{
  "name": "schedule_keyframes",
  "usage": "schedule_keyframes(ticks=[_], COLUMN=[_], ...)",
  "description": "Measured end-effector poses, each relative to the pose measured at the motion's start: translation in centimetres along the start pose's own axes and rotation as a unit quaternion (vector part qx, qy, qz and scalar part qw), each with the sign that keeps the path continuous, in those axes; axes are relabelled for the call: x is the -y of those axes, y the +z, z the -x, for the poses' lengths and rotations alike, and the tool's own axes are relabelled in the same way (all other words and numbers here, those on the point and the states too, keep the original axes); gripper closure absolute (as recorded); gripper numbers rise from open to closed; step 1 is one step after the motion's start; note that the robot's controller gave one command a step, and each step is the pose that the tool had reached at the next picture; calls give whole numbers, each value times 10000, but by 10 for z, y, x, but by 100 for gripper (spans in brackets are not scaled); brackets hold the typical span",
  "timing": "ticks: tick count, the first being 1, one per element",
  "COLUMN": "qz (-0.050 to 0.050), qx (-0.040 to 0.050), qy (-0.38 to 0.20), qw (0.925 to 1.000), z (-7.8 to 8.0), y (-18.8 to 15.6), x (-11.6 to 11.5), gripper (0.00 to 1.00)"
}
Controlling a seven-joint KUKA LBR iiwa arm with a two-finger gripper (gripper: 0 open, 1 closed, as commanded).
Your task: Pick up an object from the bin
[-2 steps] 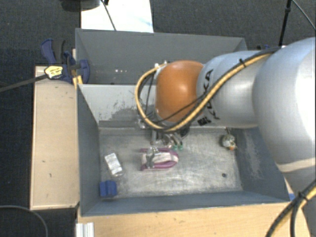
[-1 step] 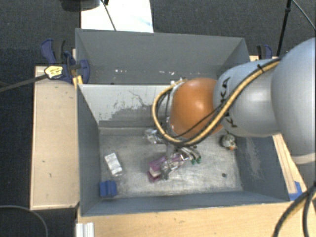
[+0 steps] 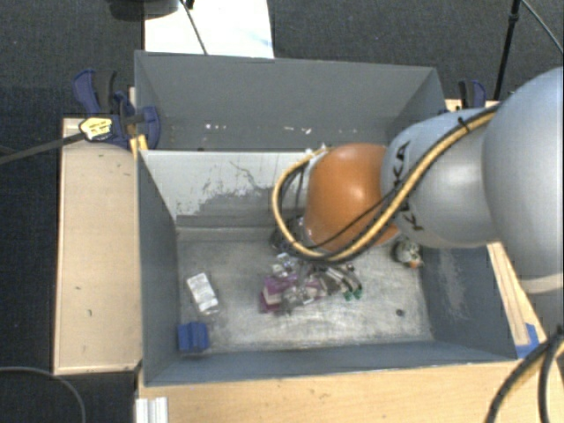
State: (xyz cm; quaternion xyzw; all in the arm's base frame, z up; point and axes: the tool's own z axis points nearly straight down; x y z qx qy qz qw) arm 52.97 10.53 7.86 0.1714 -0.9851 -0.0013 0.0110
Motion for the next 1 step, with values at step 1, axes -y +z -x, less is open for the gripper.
schedule_keyframes(ticks=[1], qz=[-40], qx=[154], qy=[-158], qw=[9997], z=[12], y=[-135], x=[3], gripper=[100])
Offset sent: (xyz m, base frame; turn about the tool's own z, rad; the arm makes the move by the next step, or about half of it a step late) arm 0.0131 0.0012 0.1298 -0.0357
